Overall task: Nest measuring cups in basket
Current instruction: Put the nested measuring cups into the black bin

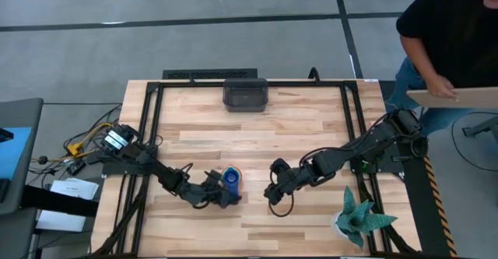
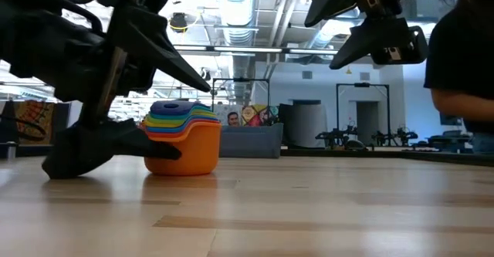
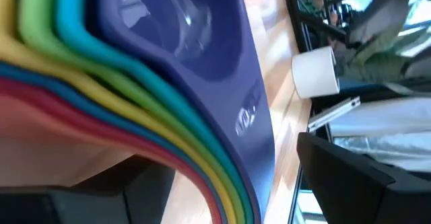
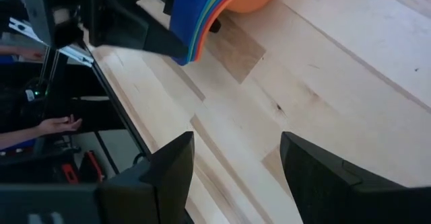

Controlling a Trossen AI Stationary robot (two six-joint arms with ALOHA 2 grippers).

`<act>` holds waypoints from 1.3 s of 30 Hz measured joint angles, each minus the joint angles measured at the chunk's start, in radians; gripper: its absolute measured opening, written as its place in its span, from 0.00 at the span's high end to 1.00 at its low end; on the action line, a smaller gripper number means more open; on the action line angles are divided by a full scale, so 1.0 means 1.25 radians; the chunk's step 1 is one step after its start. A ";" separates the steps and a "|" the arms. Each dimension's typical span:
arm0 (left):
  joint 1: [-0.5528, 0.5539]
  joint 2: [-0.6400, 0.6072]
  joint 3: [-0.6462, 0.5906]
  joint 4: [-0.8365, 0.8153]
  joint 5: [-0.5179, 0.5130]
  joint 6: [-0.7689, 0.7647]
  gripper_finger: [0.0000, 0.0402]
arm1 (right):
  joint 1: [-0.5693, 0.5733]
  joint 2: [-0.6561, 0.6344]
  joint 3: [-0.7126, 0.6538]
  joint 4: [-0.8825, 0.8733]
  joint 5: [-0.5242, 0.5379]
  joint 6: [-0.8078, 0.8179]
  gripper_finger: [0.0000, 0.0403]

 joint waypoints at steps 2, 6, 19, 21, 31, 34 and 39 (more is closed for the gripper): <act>0.005 0.000 0.000 -0.001 -0.001 -0.012 0.30 | -0.001 0.000 0.000 -0.001 -0.004 -0.003 0.39; 0.011 0.000 0.000 -0.002 -0.003 -0.029 0.36 | -0.006 0.000 0.000 -0.001 -0.020 -0.014 0.39; 0.020 0.001 -0.001 -0.004 -0.024 -0.053 0.60 | -0.016 0.000 0.000 -0.001 -0.028 -0.043 0.39; 0.020 0.001 -0.001 -0.011 -0.032 -0.056 0.65 | -0.016 0.000 0.000 -0.001 -0.027 -0.045 0.39; 0.020 0.001 -0.001 -0.027 -0.048 -0.077 0.83 | -0.017 0.000 0.000 -0.001 -0.027 -0.053 0.39; 0.020 0.001 -0.001 -0.031 -0.049 -0.078 0.80 | -0.021 0.000 0.000 -0.001 -0.035 -0.057 0.39; 0.020 0.001 -0.001 -0.032 -0.051 -0.086 0.73 | -0.026 0.000 0.000 -0.001 -0.042 -0.067 0.39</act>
